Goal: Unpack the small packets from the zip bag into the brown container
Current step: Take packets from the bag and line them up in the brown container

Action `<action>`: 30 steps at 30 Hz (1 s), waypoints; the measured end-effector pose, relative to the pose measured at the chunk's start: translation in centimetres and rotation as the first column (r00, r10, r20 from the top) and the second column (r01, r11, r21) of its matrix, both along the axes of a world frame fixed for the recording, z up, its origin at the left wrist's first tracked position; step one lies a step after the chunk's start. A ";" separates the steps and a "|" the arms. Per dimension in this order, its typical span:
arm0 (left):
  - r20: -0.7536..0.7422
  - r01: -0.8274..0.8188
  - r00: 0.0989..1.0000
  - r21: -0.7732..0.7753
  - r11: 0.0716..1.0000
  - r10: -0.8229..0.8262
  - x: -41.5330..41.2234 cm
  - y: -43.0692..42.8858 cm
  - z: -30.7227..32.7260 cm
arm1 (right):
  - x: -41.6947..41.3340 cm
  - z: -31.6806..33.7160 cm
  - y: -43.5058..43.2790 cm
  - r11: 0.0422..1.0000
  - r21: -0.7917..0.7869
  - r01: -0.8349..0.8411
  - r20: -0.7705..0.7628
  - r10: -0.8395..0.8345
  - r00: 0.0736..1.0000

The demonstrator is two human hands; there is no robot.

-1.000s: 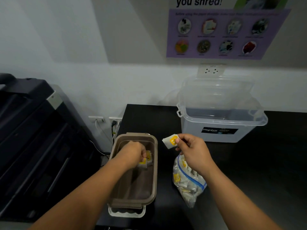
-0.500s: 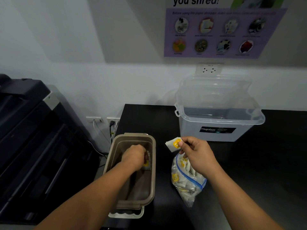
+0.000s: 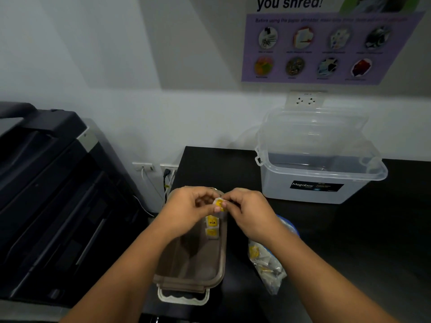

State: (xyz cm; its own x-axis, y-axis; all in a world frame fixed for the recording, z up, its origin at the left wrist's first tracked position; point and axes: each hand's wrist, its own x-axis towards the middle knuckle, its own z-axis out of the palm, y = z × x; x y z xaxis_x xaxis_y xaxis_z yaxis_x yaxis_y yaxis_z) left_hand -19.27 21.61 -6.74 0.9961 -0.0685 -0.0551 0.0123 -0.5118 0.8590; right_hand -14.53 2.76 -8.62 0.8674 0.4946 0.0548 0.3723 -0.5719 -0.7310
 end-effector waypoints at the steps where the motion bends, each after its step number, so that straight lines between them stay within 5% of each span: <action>1: 0.011 -0.040 0.999 0.041 0.998 0.040 0.0 0.2 -0.4 | -0.1 0.1 0.3 1.000 -0.006 -0.006 0.003 0.006 1.000; 7: -0.043 -0.195 0.978 0.185 0.963 0.206 0.1 1.1 -3.3 | 0.2 -1.1 0.5 0.987 -0.009 0.162 -0.023 -0.162 0.987; 15: -0.434 -0.024 0.863 0.477 0.878 0.259 1.4 0.4 -7.9 | 0.3 -3.8 0.9 0.975 0.001 0.222 -0.537 -0.187 0.823; 20: -0.556 0.153 0.809 0.514 0.844 0.192 2.3 -0.1 -9.9 | 0.2 -3.8 1.1 0.976 0.039 0.213 -0.553 -0.156 0.818; 24: -0.578 0.020 0.773 0.435 0.900 0.262 3.6 -0.2 -12.1 | 0.3 -3.7 1.0 0.979 0.038 0.202 -0.555 -0.147 0.819; 30: -0.551 0.124 0.774 0.616 0.778 0.313 4.0 -0.6 -12.9 | 0.2 -3.9 0.9 0.981 0.042 0.188 -0.542 -0.135 0.829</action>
State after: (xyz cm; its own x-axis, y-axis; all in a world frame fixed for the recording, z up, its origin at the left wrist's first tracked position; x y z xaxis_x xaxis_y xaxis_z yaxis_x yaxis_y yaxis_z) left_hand -15.31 21.00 -19.65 0.7283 0.2885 -0.6216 0.4798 -0.8623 0.1618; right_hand -14.35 3.70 -12.57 0.8409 0.3604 -0.4037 -0.1835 -0.5120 -0.8392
